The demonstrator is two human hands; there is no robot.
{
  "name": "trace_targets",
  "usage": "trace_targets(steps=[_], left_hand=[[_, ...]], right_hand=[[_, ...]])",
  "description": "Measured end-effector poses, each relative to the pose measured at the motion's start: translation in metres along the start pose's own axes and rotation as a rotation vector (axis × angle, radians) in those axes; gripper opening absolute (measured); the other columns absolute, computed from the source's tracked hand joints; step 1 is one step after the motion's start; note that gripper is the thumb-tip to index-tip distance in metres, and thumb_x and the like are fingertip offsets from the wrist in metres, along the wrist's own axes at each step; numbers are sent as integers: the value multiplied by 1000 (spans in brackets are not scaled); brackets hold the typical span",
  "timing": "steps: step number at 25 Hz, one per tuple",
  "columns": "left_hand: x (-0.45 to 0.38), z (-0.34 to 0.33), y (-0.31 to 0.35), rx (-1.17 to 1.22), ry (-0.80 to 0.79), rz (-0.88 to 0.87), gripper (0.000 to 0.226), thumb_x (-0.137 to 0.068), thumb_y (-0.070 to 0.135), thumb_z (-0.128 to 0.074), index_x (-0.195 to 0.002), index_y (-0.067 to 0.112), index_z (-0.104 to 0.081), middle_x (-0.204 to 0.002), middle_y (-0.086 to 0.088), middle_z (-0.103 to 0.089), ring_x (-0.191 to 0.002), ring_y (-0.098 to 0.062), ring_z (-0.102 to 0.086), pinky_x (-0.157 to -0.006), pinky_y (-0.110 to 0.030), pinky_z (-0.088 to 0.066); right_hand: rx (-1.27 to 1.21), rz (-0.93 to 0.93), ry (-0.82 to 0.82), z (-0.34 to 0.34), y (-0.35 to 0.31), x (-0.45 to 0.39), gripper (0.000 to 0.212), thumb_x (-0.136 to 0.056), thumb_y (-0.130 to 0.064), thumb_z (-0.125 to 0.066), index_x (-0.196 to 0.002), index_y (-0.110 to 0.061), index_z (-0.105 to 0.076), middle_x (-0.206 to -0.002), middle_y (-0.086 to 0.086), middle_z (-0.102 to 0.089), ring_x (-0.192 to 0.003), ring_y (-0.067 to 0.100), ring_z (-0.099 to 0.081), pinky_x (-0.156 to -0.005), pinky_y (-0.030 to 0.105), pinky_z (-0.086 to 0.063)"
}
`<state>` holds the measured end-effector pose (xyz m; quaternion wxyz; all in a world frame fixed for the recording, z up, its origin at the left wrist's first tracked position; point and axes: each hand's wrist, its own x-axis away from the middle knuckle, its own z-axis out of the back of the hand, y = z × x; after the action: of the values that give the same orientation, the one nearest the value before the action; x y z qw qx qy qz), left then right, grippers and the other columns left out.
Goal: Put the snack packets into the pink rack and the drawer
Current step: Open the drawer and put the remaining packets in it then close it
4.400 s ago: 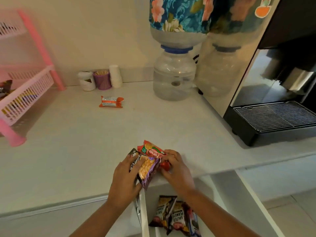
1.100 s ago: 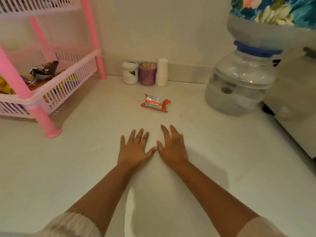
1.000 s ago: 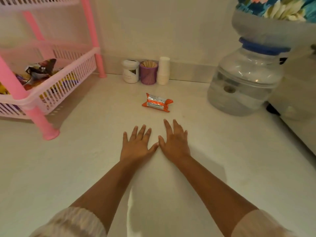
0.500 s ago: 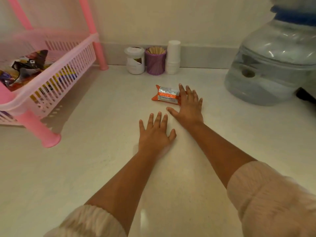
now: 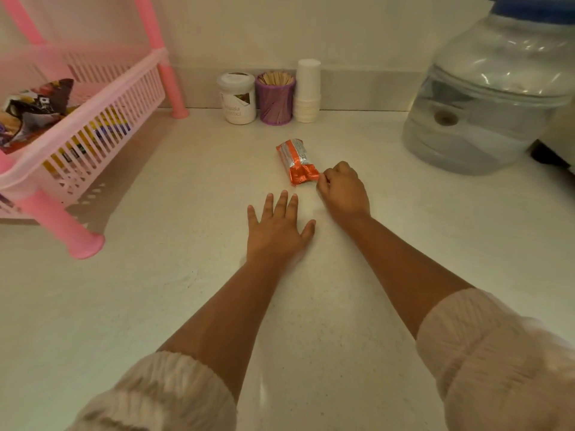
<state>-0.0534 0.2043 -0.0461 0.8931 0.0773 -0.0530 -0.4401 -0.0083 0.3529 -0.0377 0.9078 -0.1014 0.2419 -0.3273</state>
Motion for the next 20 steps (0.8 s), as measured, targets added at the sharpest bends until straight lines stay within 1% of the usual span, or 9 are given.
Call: trace_targets(steps=[3, 6, 9, 12, 14, 16, 18, 20], left_hand=[[-1, 0, 0, 4, 6, 6, 67, -93, 57, -15, -148, 21, -3, -157, 1, 0, -144, -19, 8, -114, -52, 4], [0, 0, 1, 6, 14, -1, 67, -93, 57, -16, -148, 20, -4, -157, 0, -1, -144, -20, 7, -114, -52, 3], [0, 0, 0, 10, 25, -5, 68, -92, 58, -16, -148, 20, -5, -157, 0, -3, -144, -20, 6, -114, -53, 2], [1, 0, 0, 16, 30, -5, 69, -92, 59, -16, -148, 20, -6, -157, -1, -4, -144, -21, 5, -114, -53, 1], [0, 0, 0, 13, 24, -4, 70, -91, 60, -16, -148, 21, -6, -157, -1, -3, -144, -21, 5, -114, -54, 2], [0, -1, 0, 8, 23, -2, 70, -91, 61, -15, -148, 21, -6, -157, -1, -3, -144, -22, 5, -114, -54, 2], [0, -1, 0, 6, 30, -6, 70, -91, 61, -15, -148, 21, -6, -157, -1, -4, -144, -22, 5, -113, -53, 3], [1, -2, 1, 3, 53, 5, 68, -92, 59, -16, -148, 21, -7, -157, -1, -6, -144, -22, 3, -113, -53, 4]], right_hand=[[4, -2, -3, 5, 2, 8, 35, -97, -28, -38, -106, -4, -61, -108, 14, -55, -94, 25, -54, -77, 34, -45], [-68, 34, -22, 8, 2, 12, 32, -94, -34, -45, -106, -10, -62, -113, 9, -54, -99, 21, -52, -76, 30, -43], [-145, 85, -117, 7, 3, 10, 33, -93, -35, -47, -109, -13, -65, -123, 6, -56, -112, 20, -50, -85, 28, -39], [-200, 81, -109, 8, 3, 9, 32, -92, -35, -49, -109, -15, -68, -126, 3, -57, -116, 18, -48, -88, 25, -36], [-203, 90, -128, 9, 3, 10, 31, -92, -35, -50, -111, -17, -67, -133, -1, -52, -120, 15, -45, -88, 22, -32], [-202, 115, -164, 8, 1, 11, 30, -91, -36, -51, -111, -20, -66, -140, -4, -45, -123, 13, -42, -89, 22, -31], [-208, 130, -140, 9, -1, 12, 27, -88, -39, -55, -105, -20, -65, -143, -4, -41, -124, 13, -41, -90, 24, -35], [-196, 144, -81, 10, -2, 12, 33, -84, -42, -60, -104, -16, -57, -140, 1, -41, -123, 17, -43, -89, 29, -43]])
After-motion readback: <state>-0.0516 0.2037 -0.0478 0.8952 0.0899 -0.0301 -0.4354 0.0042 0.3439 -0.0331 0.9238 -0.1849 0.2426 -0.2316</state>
